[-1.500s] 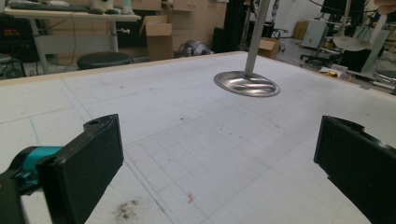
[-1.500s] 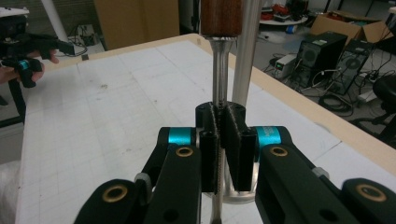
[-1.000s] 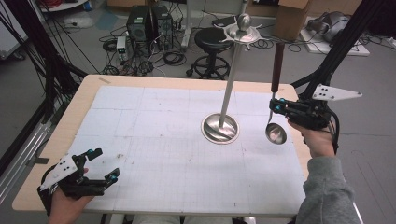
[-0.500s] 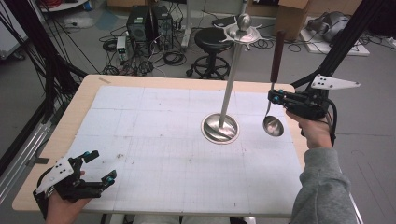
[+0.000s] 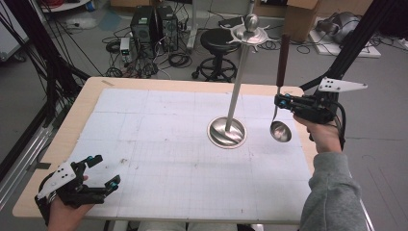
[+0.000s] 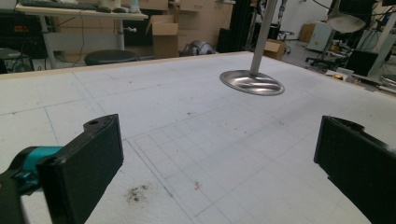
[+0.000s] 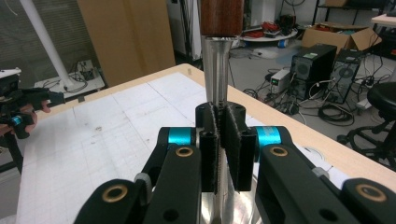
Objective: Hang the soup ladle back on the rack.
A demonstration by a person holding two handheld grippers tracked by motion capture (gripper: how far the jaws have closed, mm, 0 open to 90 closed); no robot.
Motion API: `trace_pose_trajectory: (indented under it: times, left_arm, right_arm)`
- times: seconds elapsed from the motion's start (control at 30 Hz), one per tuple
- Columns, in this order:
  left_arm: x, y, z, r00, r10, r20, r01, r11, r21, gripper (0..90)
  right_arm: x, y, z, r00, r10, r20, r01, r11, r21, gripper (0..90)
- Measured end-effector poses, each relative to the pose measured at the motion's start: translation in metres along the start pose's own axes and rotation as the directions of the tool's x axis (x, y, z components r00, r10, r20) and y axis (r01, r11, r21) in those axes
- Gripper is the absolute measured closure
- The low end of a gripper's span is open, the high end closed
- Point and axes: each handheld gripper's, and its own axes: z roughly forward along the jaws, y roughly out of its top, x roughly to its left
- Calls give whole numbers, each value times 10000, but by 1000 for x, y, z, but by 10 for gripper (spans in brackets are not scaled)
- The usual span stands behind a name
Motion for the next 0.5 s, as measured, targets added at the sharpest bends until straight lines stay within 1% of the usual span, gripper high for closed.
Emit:
trace_pose_trajectory:
  times: [0.13,0.27,0.33,0.37,0.5]
  left_arm:
    - [0,0,0,10000,8,20,-7,10000,-20,18]
    - [1,0,0,10000,-4,13,4,10000,-13,18]
    - [0,0,-1,10000,-30,5,30,10000,-28,18]
    - [0,0,-1,10000,-39,0,39,10000,-55,18]
    - [0,0,-1,10000,-54,-19,54,10000,-61,18]
  right_arm:
    - [0,-1,1,10000,7,81,-8,9999,112,847]
    - [0,-1,2,10000,-47,-41,48,9999,140,846]
    - [0,-1,3,10000,-17,-23,17,9999,112,847]
    - [0,-1,4,9999,53,-142,-51,9999,115,846]
    - [0,-1,6,9998,-25,-195,28,9999,143,846]
